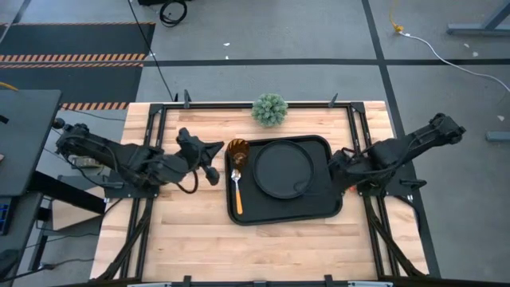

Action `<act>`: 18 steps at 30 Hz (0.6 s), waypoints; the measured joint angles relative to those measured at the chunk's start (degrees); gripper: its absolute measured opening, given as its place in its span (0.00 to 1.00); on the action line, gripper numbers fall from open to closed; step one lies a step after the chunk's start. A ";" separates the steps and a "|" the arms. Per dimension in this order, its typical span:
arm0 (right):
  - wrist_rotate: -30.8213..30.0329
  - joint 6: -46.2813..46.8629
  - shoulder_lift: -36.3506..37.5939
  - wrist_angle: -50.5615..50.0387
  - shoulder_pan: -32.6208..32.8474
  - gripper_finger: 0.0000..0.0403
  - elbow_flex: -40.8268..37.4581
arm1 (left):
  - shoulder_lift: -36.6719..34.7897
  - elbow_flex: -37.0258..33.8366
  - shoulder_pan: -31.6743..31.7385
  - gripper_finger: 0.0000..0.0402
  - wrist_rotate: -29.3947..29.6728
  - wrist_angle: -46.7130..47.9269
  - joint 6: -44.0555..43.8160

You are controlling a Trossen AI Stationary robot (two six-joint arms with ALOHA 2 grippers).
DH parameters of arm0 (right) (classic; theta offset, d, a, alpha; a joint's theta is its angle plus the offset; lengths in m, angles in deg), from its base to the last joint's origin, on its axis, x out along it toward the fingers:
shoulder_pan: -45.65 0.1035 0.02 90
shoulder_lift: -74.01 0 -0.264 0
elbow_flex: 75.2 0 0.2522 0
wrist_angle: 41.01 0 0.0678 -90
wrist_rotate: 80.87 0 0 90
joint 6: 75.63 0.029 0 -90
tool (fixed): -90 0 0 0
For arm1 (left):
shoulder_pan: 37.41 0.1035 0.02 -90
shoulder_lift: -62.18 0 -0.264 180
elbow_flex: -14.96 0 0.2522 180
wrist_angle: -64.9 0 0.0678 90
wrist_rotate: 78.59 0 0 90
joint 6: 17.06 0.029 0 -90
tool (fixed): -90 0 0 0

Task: Pick and place plate/cup/fork/spoon on tray
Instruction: Put the orange fork on the black serving tray between the orange spoon and the black plate

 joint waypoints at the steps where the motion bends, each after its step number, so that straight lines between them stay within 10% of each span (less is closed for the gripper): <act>1: -0.14 0.67 -0.74 -0.37 -1.08 0.41 -1.34 | -0.47 0.00 -0.06 0.02 -0.07 0.05 0.00; 11: 0.51 5.82 -6.04 -0.86 -11.85 0.40 -15.77 | -3.01 0.00 0.72 0.02 -4.31 -1.28 5.95; 18: 2.37 -7.23 -9.32 1.08 -25.95 0.46 -17.38 | -2.75 -0.02 4.96 0.02 -4.23 -1.99 8.68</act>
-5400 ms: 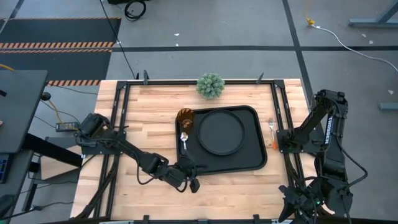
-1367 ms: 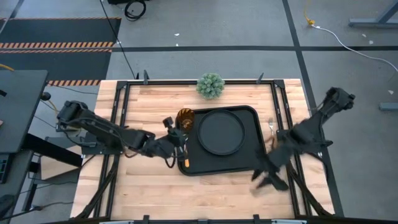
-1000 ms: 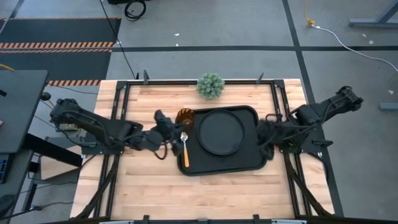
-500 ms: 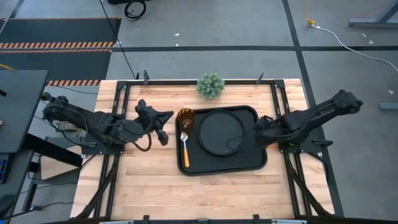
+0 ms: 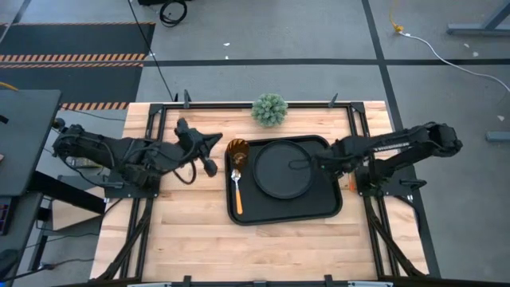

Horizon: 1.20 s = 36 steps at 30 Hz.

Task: Pick and place plate/cup/fork/spoon on tray
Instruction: Put the orange fork on the black serving tray between the orange spoon and the black plate

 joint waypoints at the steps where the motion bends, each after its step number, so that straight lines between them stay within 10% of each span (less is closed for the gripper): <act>1: 0.54 -2.43 -0.32 0.56 -2.03 0.47 -0.36 | -0.01 0.00 0.92 0.02 0.05 -0.23 -0.26; 19: 9.95 -33.22 -12.55 9.64 -33.06 0.54 -6.16 | -0.02 0.00 12.30 0.02 -0.81 -4.71 -0.59; 36: 9.92 -31.78 -17.60 11.52 -36.32 0.38 -6.17 | -0.02 0.00 12.06 0.02 -2.76 -4.76 -0.83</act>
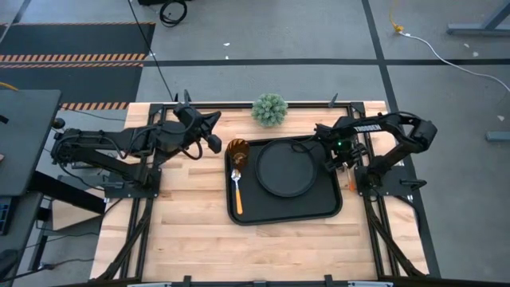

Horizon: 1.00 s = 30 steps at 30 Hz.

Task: Pick and place plate/cup/fork/spoon on tray
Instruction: Put the orange fork on the black serving tray between the orange spoon and the black plate

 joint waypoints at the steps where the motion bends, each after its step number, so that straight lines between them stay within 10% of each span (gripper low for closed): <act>1: 0.00 -0.05 0.32 0.17 0.01 0.34 -0.04 | 0.00 0.00 0.00 0.02 -0.01 0.00 0.02; 11: -2.72 0.29 0.76 1.12 0.15 0.03 -0.08 | 0.00 0.00 -0.20 0.02 -2.51 -0.02 -0.01; 24: -3.91 6.24 11.70 7.47 1.62 0.04 -0.20 | 0.00 0.00 1.23 0.02 -3.35 0.18 0.24; 30: -5.34 8.12 12.17 12.40 -1.76 0.04 -0.14 | -0.04 0.00 4.76 0.02 -19.47 0.26 -1.38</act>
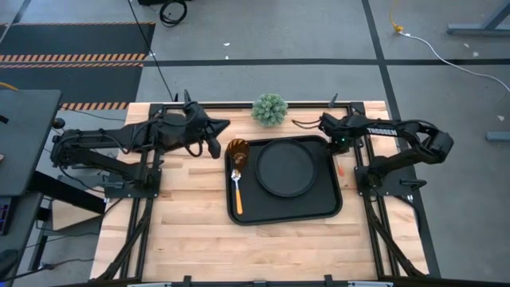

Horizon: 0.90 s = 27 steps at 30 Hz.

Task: Pick and place plate/cup/fork/spoon on tray
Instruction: Put the orange fork on the black serving tray between the orange spoon and the black plate

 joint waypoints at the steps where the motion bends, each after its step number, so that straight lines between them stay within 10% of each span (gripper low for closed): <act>1: -0.88 0.02 0.00 0.75 -0.57 0.04 0.00 | 0.00 0.00 0.74 0.02 -3.45 0.04 -0.53; 12: -5.48 0.96 0.02 1.64 -7.36 0.07 0.02 | -0.04 0.00 5.08 0.02 -13.37 5.68 -1.78; 18: -4.69 0.50 -1.84 2.58 -10.89 0.21 -0.17 | -0.04 0.00 6.02 0.02 -24.26 11.01 -4.97; 27: -4.02 0.91 -2.53 4.51 -11.73 0.40 -2.41 | -0.07 0.00 7.15 0.02 -24.47 21.29 -3.94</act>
